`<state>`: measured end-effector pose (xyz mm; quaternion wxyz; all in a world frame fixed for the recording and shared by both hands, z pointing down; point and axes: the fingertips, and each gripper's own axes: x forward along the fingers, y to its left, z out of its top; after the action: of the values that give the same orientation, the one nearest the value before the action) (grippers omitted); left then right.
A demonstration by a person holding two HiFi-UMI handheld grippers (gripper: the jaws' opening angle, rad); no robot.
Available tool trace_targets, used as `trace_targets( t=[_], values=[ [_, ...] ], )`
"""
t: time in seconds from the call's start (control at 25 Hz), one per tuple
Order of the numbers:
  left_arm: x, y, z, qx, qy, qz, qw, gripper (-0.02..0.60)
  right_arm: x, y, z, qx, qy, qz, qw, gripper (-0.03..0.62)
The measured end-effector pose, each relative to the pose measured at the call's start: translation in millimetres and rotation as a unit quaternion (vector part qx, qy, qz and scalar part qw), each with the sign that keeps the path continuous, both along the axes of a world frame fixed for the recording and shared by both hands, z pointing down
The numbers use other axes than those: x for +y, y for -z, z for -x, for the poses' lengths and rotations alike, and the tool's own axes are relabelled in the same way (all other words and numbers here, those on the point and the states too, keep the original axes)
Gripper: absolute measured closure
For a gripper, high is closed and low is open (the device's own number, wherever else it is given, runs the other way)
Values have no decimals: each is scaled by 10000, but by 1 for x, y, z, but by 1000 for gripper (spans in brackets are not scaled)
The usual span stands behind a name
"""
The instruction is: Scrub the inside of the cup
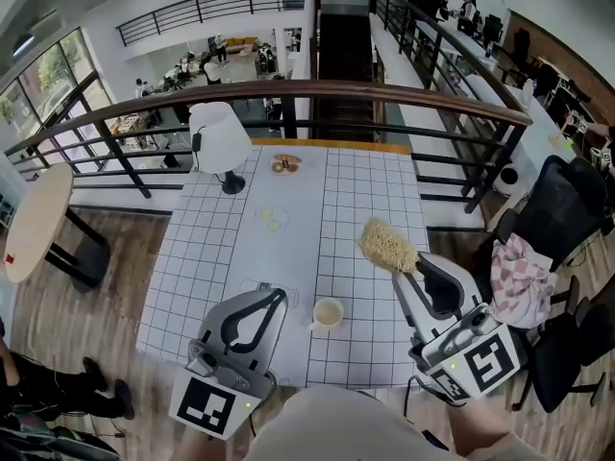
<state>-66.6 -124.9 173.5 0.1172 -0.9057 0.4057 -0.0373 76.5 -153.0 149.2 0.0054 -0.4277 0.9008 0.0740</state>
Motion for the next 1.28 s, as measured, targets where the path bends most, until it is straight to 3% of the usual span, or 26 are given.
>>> trace_targets(
  t=[0.28, 0.52, 1.28],
  values=[
    [-2, -41, -4, -133, 116, 566, 9982, 568, 9, -29, 0, 185, 78, 343, 9992, 500],
    [4, -28, -4, -11, 331, 509, 9982, 568, 26, -21, 1, 368, 160, 334, 9986, 500],
    [-1, -50, -13, -41, 284, 660, 9974, 567, 19, -49, 3, 610, 333, 542, 9961, 500]
  ],
)
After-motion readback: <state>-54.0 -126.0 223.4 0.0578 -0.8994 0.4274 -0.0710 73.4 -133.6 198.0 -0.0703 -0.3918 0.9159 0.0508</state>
